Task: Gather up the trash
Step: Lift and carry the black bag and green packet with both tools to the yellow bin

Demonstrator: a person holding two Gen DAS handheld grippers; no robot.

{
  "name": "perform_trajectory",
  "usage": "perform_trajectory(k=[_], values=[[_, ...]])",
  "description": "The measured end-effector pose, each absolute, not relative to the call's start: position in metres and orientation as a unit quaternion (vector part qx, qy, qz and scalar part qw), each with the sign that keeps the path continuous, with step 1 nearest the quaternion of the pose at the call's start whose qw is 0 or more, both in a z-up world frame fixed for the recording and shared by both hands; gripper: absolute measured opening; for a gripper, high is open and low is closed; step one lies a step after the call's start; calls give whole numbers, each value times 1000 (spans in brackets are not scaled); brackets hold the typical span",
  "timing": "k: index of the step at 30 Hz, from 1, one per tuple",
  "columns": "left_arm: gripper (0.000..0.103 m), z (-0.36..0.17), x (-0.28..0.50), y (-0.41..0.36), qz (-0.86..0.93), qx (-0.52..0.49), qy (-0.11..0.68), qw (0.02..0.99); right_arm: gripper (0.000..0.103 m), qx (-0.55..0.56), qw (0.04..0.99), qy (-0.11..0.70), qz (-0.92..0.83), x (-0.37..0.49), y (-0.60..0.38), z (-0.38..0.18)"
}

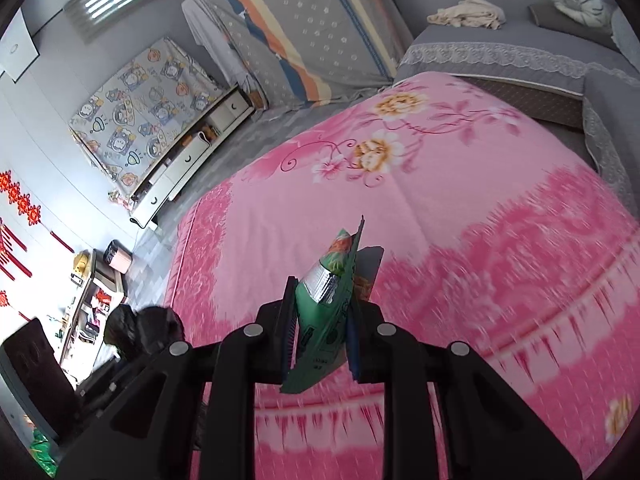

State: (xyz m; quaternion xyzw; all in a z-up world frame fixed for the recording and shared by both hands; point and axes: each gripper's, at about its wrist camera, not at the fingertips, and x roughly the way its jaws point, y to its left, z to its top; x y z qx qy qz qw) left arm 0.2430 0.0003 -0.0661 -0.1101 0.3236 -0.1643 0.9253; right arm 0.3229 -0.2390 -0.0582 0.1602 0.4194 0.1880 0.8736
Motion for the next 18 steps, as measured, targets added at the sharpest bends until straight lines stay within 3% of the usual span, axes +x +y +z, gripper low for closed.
perform_trajectory(k=[18], values=[[24, 5, 136, -84, -288, -39, 236, 927, 20, 178, 932, 303, 88, 148, -342, -20]])
